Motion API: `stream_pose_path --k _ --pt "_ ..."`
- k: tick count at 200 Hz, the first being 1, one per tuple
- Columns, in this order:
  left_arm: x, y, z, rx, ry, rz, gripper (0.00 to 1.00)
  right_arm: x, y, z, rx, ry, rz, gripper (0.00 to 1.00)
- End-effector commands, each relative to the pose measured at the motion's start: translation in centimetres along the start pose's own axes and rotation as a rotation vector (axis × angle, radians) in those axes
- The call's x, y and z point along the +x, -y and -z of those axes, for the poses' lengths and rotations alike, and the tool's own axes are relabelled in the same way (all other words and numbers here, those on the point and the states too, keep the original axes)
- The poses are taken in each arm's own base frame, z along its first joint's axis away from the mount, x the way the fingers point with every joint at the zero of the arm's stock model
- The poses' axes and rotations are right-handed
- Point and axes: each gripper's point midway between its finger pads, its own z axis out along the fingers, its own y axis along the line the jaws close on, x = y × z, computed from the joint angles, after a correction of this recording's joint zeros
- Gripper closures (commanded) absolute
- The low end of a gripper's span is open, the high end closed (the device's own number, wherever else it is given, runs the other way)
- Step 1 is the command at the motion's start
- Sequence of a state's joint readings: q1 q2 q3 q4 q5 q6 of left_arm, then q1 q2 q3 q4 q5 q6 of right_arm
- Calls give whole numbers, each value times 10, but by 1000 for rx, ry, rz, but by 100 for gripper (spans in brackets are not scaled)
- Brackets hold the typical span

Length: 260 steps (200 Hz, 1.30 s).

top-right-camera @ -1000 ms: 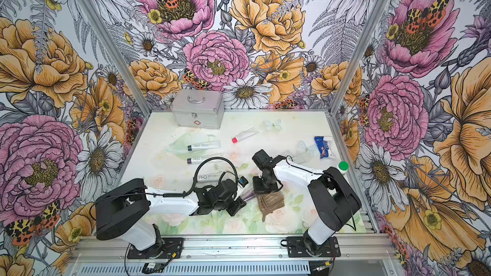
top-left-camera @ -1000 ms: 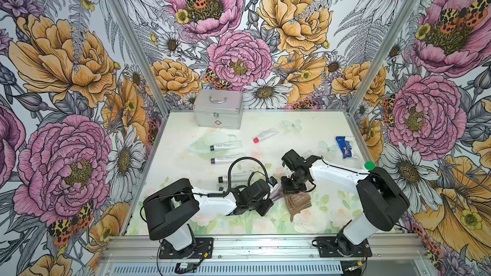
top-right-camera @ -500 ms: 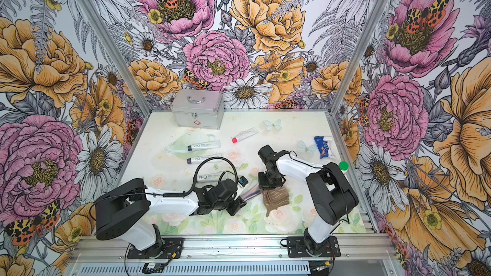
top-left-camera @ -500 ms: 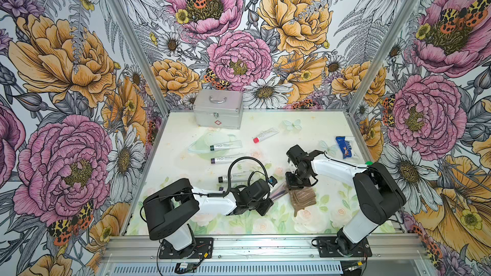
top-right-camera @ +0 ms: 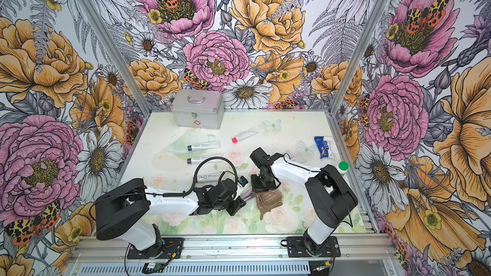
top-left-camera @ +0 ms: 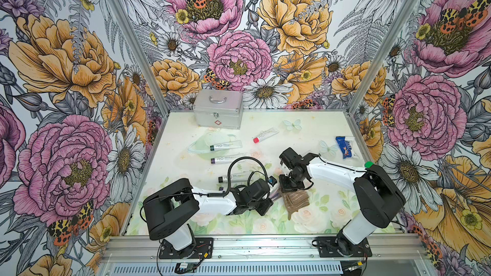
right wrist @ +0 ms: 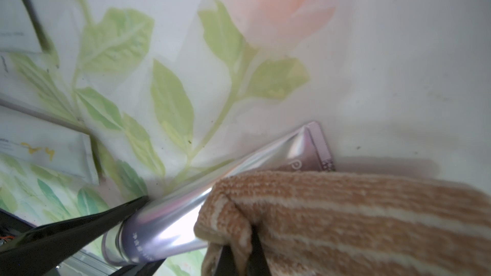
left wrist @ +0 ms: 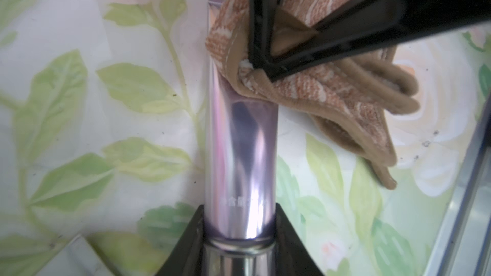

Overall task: Wipe the surface of the toothpaste tube
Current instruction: Wipe the dirt from the toothpaste tube.

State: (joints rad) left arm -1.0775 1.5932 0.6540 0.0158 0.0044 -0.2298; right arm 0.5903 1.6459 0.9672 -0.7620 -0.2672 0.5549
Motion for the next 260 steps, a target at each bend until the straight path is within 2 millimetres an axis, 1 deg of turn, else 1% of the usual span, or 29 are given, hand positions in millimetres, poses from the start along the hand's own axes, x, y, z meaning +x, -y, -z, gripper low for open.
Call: stream_pose_path --k 1,15,26,40,55,87,111,125,136,170,204,216,231,246,260 --pt "-8 -7 4 -22 33 24 71 4 41 -16 102 -34 -43 100" --pt "-7 -7 5 -25 34 23 71 0 56 -15 135 -28 -61 100" --pt "-5 -7 5 -25 31 21 71 -3 63 -14 144 -25 -71 100" --pt "-6 -6 6 -26 32 17 71 -7 63 -12 131 -19 -77 100" --pt "-6 -5 6 -24 32 14 70 -15 55 -6 102 3 -72 100" --pt "-7 1 3 -19 26 -1 71 -35 31 10 27 46 -56 100" --pt "-7 3 0 -18 20 -5 71 -41 13 14 -6 49 -27 100" --pt "-6 3 -1 -19 16 -8 71 -37 1 11 -27 30 -9 100" --pt "-7 4 -1 -18 16 -8 71 -31 -5 6 -28 13 5 100" --pt "-10 5 -1 -18 21 -18 71 -7 -11 -8 -12 -37 26 100" --pt "-11 4 -1 -22 23 -20 71 18 -23 -10 -79 -57 16 100" --pt "-11 4 0 -23 25 -21 71 24 -28 -11 -105 -58 12 100" --pt "-12 4 0 -22 26 -22 71 27 -23 -14 -93 -62 11 100" --pt "-12 4 0 -21 25 -19 71 25 -6 -21 -38 -62 -1 100" --pt "-12 5 1 -20 29 -21 71 18 13 -26 24 -57 -18 100"
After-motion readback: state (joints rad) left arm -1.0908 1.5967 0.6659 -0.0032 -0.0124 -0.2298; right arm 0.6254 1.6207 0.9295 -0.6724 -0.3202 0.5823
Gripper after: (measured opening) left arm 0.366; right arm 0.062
